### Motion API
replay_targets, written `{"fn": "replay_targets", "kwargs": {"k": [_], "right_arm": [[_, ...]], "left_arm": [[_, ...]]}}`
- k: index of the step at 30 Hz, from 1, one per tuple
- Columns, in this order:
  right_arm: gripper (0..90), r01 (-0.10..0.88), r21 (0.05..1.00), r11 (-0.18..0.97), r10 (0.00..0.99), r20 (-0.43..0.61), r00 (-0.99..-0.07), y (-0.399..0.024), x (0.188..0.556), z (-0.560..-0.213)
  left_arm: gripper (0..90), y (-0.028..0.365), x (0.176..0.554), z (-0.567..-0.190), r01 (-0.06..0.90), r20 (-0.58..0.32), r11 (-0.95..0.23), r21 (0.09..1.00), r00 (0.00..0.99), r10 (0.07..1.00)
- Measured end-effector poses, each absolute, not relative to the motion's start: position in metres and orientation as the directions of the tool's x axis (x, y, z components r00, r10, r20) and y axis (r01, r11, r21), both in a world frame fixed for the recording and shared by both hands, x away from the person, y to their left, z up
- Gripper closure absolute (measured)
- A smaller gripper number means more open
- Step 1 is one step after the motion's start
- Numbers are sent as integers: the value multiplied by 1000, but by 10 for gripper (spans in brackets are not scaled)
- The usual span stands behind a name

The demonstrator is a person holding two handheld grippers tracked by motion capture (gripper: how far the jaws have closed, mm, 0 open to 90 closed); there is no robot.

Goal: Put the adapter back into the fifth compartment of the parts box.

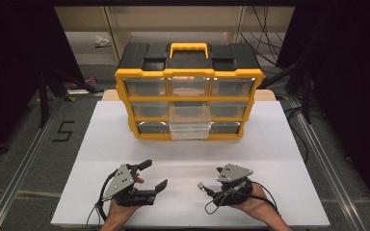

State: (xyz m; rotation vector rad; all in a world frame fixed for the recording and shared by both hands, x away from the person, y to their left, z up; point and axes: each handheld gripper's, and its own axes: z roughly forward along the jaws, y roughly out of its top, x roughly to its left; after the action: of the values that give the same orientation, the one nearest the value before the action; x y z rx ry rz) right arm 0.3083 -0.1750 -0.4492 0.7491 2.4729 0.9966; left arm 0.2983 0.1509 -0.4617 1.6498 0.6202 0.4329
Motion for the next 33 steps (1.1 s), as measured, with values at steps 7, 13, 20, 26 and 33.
{"fn": "replay_targets", "kwargs": {"k": [7,13,20,26,33], "right_arm": [[278,358,669,651,578,-131,-806,-167,316,-447],[304,381,635,672,567,-111,-816,-160,323,-449],[340,404,588,700,556,-95,-826,-154,329,-454],[400,408,557,723,539,-85,-838,-143,338,-457],[445,426,526,736,537,-71,-840,-135,344,-459]], "left_arm": [[172,151,298,-461,153,-63,-95,984,785,616],[172,151,298,-461,152,-63,-94,984,786,615],[174,151,298,-461,151,-61,-96,984,787,613],[176,151,298,-461,152,-62,-97,984,789,611],[178,151,298,-461,148,-58,-98,984,791,610]]}}
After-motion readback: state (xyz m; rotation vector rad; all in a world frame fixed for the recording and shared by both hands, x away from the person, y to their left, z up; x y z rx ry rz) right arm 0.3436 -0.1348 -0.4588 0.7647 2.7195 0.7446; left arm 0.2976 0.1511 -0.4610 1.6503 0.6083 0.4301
